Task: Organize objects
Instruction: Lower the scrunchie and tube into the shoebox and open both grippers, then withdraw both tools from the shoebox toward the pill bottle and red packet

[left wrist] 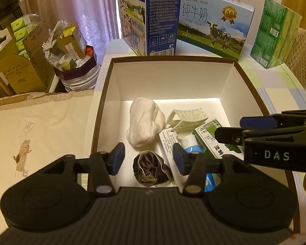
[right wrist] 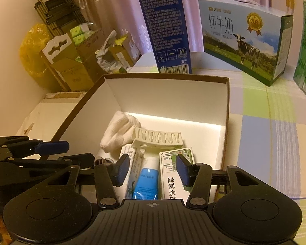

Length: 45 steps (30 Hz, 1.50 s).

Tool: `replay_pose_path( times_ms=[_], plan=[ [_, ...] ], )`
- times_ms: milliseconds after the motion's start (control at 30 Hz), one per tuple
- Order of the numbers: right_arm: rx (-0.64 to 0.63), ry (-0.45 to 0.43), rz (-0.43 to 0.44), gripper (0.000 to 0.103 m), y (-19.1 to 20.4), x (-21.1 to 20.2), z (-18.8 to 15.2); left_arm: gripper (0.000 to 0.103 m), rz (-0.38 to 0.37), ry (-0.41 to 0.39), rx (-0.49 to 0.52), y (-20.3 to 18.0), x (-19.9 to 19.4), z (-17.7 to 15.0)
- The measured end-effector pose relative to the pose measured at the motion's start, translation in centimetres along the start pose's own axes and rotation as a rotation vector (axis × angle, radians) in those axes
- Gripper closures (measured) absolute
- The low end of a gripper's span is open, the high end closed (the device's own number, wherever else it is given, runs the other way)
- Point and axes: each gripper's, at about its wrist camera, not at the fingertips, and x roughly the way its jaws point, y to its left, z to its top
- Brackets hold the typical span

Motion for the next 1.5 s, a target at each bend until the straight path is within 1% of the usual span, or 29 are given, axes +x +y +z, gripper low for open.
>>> replay_pose_path(
  times_ms=[100,167,333,600,667,700,900,1167,1500],
  plan=[
    [0.002,-0.002,0.003,0.051,-0.2,-0.3,-0.1,0.047,0.002,-0.005,-0.006,0.1,-0.4,-0.1],
    [0.001,-0.003,0.004,0.049,-0.2,-0.5,-0.1,0.04,0.004,-0.01,-0.01,0.2,-0.7,-0.2],
    [-0.008,-0.003,0.009,0.045,-0.2,-1.1,-0.6,0.034,0.009,-0.017,-0.019,0.4,-1.5,-0.5],
    [-0.033,-0.006,0.021,0.04,0.1,-2.2,-1.6,0.031,0.01,-0.014,-0.044,0.7,-2.9,-1.6],
    [-0.04,-0.009,0.024,0.039,0.3,-2.6,-1.7,0.026,0.01,-0.018,-0.052,0.7,-3.4,-1.9],
    [-0.044,-0.011,0.025,0.039,0.4,-2.8,-1.7,0.025,0.012,-0.02,-0.054,0.7,-3.6,-2.1],
    [-0.063,-0.025,0.036,0.038,0.9,-4.1,-2.3,0.022,0.013,-0.034,-0.073,0.3,-5.3,-2.9],
    [-0.071,-0.041,0.057,0.036,1.1,-6.2,-3.4,0.022,0.019,-0.056,-0.098,-0.4,-7.7,-4.1],
    [-0.061,-0.045,0.093,0.035,-0.4,-10.0,-5.8,0.021,-0.003,-0.081,-0.119,-3.4,-11.2,-6.0]
  ],
)
